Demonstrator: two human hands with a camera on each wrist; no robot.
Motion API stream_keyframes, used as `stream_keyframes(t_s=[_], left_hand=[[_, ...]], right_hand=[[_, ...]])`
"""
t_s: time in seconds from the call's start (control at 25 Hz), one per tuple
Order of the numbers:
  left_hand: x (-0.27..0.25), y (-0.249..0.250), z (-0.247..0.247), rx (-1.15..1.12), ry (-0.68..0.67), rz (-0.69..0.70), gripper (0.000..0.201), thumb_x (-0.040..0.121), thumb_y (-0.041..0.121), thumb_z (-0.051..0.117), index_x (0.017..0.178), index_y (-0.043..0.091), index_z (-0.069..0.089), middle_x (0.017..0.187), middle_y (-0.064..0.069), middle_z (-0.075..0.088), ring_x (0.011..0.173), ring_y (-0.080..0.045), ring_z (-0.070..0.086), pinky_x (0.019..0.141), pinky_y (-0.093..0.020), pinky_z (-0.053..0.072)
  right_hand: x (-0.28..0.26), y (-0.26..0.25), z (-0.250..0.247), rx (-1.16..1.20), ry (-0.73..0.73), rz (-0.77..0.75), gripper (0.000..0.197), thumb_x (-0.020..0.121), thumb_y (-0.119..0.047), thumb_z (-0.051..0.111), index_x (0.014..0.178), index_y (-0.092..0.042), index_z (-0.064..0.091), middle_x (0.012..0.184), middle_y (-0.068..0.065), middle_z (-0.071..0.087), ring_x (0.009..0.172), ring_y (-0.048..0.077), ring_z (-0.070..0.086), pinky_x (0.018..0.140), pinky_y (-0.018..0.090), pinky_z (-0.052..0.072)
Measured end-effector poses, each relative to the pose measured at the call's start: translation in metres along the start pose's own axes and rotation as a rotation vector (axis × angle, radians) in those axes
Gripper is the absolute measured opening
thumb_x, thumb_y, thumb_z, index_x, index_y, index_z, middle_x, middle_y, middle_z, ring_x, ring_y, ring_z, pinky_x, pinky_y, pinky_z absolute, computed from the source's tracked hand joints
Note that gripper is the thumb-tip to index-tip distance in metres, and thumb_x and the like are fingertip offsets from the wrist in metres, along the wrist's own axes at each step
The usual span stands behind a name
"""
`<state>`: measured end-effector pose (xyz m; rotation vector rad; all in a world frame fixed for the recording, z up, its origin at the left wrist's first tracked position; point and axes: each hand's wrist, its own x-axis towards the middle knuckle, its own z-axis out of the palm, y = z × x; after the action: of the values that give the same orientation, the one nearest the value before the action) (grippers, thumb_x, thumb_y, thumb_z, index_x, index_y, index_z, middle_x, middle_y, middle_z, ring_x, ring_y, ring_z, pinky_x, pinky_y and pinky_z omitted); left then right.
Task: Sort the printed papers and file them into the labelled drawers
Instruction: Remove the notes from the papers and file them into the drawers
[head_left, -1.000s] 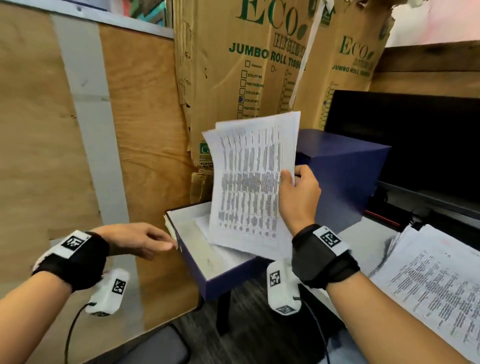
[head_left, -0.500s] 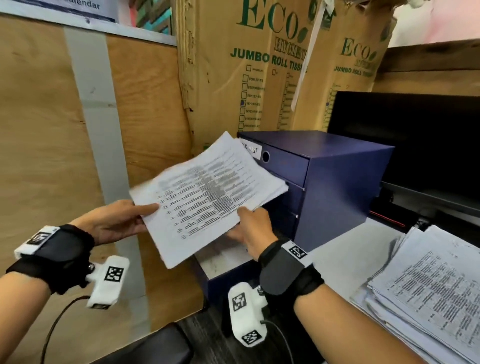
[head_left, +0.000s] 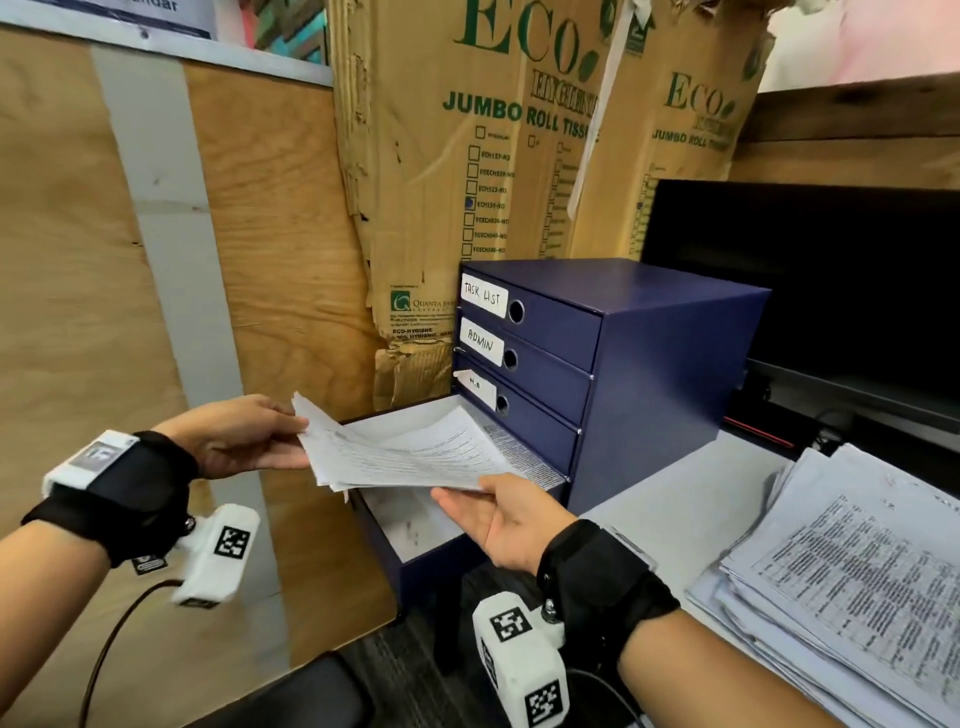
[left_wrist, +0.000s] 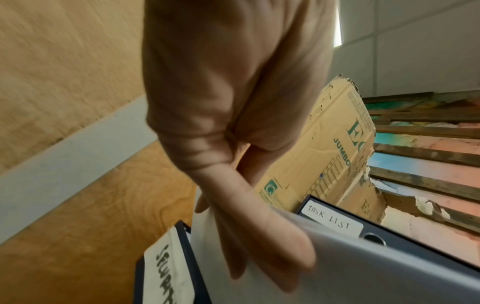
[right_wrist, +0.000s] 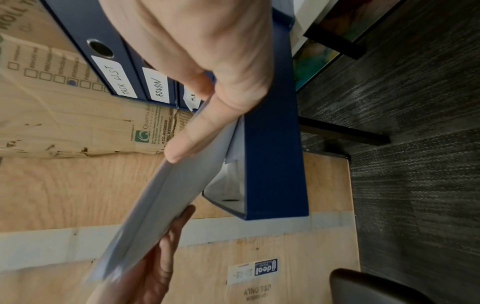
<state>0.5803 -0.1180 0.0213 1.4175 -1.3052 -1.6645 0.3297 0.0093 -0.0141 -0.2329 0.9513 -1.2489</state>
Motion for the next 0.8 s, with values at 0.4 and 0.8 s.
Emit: stream_keyframes(t_s=[0.4, 0.8], left_hand=[[0.038, 0.005, 0.087, 0.325, 0.071, 0.014, 0.012, 0.089, -0.003, 0.062, 0.079, -0.006, 0.056, 0.060, -0.014, 0.068, 0.048, -0.016, 0.067, 0.047, -0.024, 0.056], [0.054, -0.018, 0.090, 1.028, 0.265, 0.365, 0.034, 0.086, 0.037, 0.068, 0.066, 0.010, 0.065, 0.063, -0.002, 0.068, 0.060, -0.017, 0.066, 0.057, -0.025, 0.049]], right_hand=[[-0.017, -0.013, -0.010, -0.272, -0.021, 0.041, 0.053, 0.103, -0.035, 0.042, 0.123, 0.014, 0.048, 0.093, 0.030, 0.069, 0.071, 0.033, 0.072, 0.057, 0.034, 0.060], [-0.013, -0.011, -0.028, -1.373, 0.118, -0.588, 0.025, 0.094, -0.032, 0.052, 0.085, -0.019, 0.071, 0.076, -0.004, 0.074, 0.075, 0.011, 0.069, 0.077, 0.039, 0.058]])
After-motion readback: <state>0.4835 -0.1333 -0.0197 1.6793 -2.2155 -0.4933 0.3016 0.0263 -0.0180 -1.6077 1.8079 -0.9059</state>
